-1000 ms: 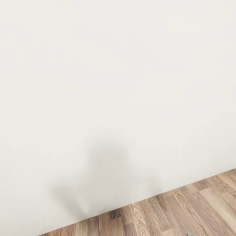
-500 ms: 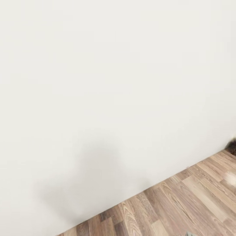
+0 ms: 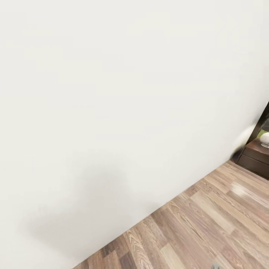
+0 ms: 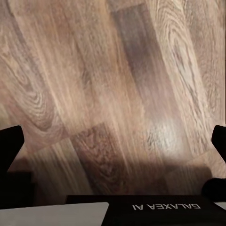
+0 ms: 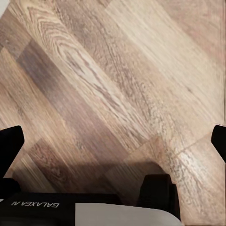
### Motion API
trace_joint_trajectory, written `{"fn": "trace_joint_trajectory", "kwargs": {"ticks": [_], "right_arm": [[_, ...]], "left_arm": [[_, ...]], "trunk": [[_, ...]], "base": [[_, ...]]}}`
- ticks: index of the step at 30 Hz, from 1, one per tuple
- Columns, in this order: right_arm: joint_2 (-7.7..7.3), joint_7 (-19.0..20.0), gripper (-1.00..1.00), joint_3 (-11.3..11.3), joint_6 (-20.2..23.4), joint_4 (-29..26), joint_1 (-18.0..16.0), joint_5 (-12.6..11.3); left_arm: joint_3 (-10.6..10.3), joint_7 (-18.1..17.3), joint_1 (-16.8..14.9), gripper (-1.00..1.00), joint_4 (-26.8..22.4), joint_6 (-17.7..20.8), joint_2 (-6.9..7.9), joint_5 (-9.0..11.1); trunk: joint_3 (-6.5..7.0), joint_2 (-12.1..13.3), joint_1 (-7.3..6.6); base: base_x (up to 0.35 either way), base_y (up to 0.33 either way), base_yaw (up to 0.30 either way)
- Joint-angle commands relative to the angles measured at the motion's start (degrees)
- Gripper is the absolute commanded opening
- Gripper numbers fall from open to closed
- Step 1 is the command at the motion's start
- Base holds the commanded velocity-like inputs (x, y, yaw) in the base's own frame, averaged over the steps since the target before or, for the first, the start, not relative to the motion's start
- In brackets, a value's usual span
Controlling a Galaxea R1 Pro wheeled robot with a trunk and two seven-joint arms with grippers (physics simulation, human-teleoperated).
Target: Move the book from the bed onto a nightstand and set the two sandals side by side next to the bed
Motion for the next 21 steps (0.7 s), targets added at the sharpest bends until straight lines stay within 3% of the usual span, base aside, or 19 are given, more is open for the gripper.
{"fn": "trace_joint_trajectory", "kwargs": {"ticks": [1, 3, 6, 10, 21], "right_arm": [[-0.02, 0.1, 1.0, -0.2, 0.3, 0.1, -0.1, -0.5], [0.07, 0.1, 1.0, -0.2, 0.3, 0.2, -0.1, -0.5], [2.57, 0.1, 1.0, -0.2, 0.3, 0.1, -0.1, -0.5], [4.41, 0.1, 1.0, -0.2, 0.3, 0.1, -0.1, -0.5], [4.9, 0.1, 1.0, -0.2, 0.3, 0.1, -0.1, -0.5]], "left_arm": [[0.0, -0.3, 0.0, 1.0, 0.0, -0.3, 0.0, 0.5], [0.1, -0.3, 0.1, 1.0, 0.0, -2.1, 0.06, 0.5], [0.0, -0.3, 0.1, 1.0, 0.0, -3.8, 0.51, 0.5], [0.0, -0.3, 0.1, 1.0, 0.0, -4.5, 0.93, 0.6], [0.0, -0.3, 0.2, 1.0, 0.1, -4.6, 0.99, 0.6]], "trunk": [[-0.05, 0.0, -0.01], [-0.05, 0.0, -0.01], [-0.05, 0.0, -0.01], [-0.05, 0.0, -0.01], [-0.05, 0.0, -0.01]], "base": [[0.0, 0.0, -0.299], [0.0, 0.0, -0.299], [0.0, 0.0, -0.299], [0.0, 0.0, -0.3], [0.0, 0.0, -0.3]]}}
